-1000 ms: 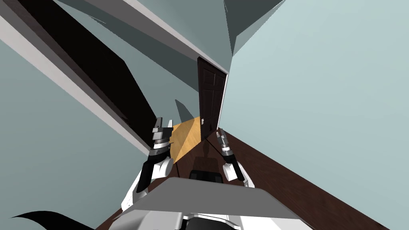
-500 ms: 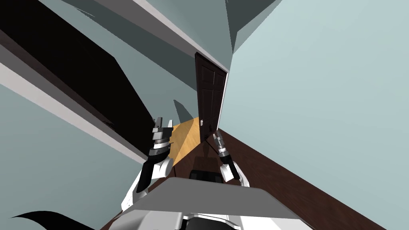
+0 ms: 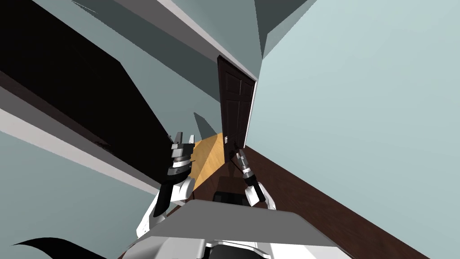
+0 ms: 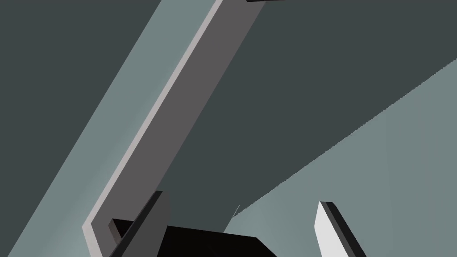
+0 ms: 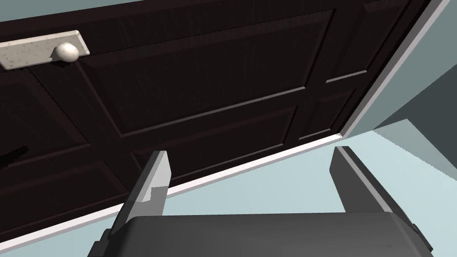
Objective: Push the door open
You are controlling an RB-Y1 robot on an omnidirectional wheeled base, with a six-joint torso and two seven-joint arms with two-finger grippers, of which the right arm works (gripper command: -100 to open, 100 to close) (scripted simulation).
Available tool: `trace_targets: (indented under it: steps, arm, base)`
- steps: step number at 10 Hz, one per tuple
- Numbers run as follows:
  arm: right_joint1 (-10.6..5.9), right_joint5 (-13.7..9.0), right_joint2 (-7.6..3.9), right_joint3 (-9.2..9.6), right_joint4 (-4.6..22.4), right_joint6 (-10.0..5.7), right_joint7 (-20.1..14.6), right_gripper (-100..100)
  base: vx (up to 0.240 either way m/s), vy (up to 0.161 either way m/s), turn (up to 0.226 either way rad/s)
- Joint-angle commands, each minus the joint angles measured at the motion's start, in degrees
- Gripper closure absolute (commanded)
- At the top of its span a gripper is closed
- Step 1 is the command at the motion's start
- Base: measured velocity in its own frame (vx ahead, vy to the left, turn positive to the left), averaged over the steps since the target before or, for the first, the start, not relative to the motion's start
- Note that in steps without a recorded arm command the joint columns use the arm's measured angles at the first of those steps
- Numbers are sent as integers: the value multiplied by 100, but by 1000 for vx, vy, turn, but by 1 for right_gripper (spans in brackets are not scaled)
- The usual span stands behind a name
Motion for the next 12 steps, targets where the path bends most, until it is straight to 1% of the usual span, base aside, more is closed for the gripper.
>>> trace_targets:
  steps: [1,2,3,6,7,8,9,10,11,12]
  arm:
    - [-70,2,-8,179,248,-69,12,-100]
    - [-107,0,-10,238,353,-97,12,-100]
    - [-180,-4,-14,353,561,-151,12,-100]
    - [-291,-9,-20,527,872,-233,12,-100]
    - [-363,-13,-23,641,1077,-286,12,-100]
    - [-363,-13,-23,641,1077,-286,12,-100]
    - [-433,-16,-25,750,1273,-338,13,-100]
    - [-467,-18,-26,805,1370,-363,13,-100]
    - [-536,-21,-28,914,1566,-414,13,-100]
    - [-571,-23,-29,968,1664,-440,13,-100]
  base:
    - [161,0,-17]
    - [162,5,-12]
    - [156,-25,-16]
    - [122,-21,-8]
    - [120,0,-14]
    - [100,-8,-8]
    - [118,-21,-10]
    - [127,-8,-8]
    - [166,3,-14]
    - [146,-14,-13]
